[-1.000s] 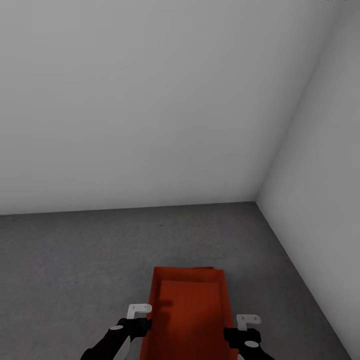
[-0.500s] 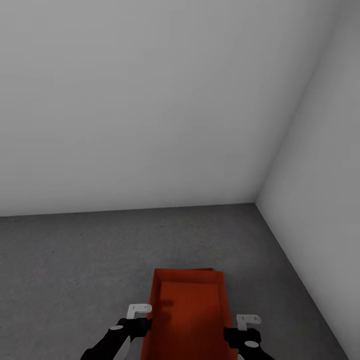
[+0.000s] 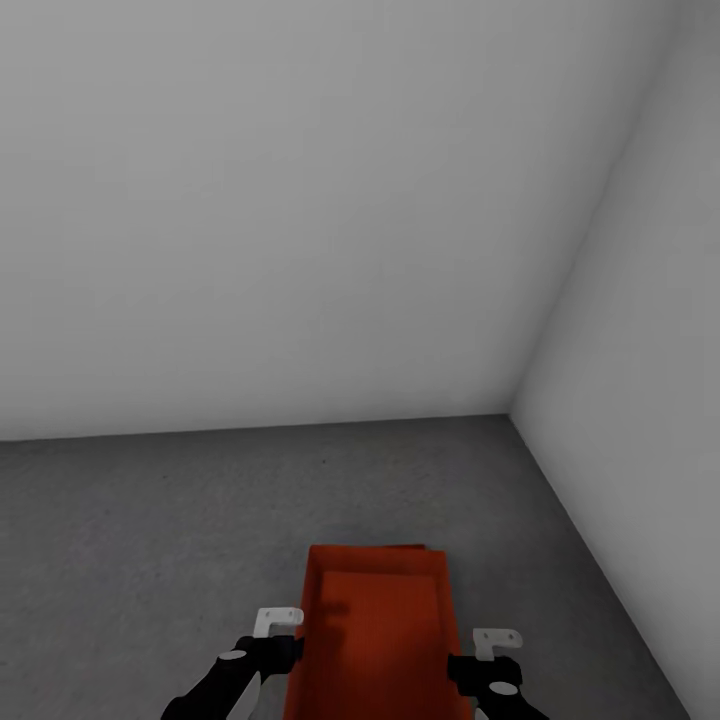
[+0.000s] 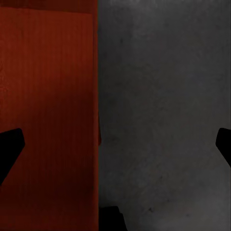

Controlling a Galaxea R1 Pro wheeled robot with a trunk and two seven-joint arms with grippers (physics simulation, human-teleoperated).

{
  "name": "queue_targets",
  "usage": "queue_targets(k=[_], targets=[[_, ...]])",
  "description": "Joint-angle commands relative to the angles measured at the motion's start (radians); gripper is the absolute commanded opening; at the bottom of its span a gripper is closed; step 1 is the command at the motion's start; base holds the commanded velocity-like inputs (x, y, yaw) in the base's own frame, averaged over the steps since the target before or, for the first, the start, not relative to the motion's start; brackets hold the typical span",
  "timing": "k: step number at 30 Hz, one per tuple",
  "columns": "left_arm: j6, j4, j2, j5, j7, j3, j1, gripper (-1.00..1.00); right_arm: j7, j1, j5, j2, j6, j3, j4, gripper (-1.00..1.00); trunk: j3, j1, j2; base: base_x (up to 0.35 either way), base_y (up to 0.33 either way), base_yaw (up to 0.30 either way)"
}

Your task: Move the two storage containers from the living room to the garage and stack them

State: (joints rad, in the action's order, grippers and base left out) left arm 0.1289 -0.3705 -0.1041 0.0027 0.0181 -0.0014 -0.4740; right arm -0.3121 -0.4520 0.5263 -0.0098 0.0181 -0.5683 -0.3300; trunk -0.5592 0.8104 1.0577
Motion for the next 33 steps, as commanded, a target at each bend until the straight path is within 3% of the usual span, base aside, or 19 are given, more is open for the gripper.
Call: queue_targets(k=[1,33], targets=[[0.006,-0.002,0.000,0.000,0.002,0.000,0.000,1.00,-0.005,-0.001,0.011,-0.001,0.002,-0.008,-0.001,1.00,0.004,-0.004,-0.007,0.000,0.000,0.000],[0.001,-0.002,0.001,0.000,0.002,-0.003,0.000,1.00,-0.006,-0.001,0.011,-0.001,0.002,-0.008,-0.001,1.00,0.057,-0.008,-0.014,0.000,0.000,0.000]])
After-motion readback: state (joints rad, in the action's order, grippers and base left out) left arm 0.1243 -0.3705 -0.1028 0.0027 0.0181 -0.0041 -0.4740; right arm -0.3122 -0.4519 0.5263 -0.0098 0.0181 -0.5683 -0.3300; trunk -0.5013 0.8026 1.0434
